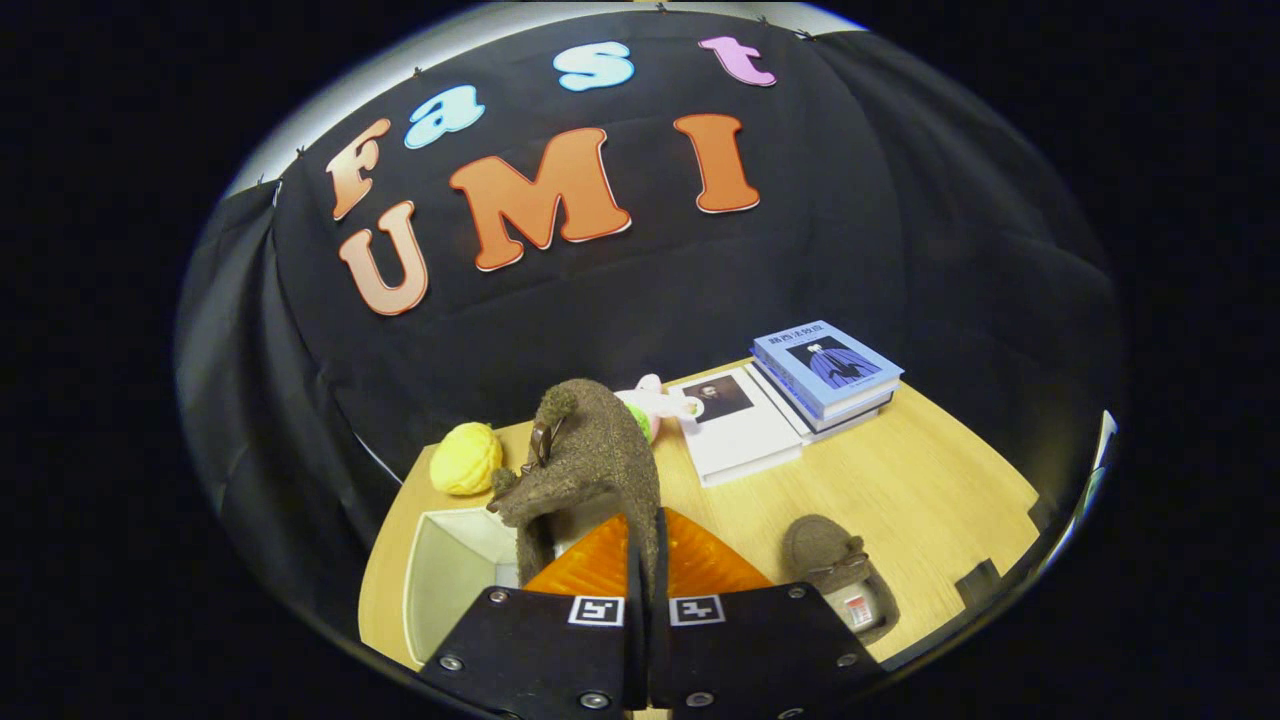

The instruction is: Open the storage box then place both shoes into the box .Put the left shoe in first, then the right shoe, with the right side of both shoes facing outward in a uniform manner.

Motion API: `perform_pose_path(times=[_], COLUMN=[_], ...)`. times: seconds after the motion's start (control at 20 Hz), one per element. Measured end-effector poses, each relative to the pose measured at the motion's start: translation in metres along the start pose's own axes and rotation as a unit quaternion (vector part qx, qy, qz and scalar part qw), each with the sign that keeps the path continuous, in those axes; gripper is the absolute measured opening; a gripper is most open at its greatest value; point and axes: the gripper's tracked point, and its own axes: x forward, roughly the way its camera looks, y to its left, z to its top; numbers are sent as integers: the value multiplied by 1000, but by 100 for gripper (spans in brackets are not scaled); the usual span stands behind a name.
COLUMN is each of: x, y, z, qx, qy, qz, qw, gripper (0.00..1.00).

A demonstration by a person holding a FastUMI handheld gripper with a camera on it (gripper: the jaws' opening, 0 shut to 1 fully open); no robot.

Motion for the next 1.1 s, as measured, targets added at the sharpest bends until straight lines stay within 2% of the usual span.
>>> perform_pose_path(times=[0.2, 0.5, 1.1], x=[-3, 8, 34], y=[48, 105, 150], z=[-16, -69, -156], qx=[8, 20, -19], qy=[17, 68, 139], qz=[34, 61, 59], qw=[999, 996, 988], gripper=[2, 2, 4])
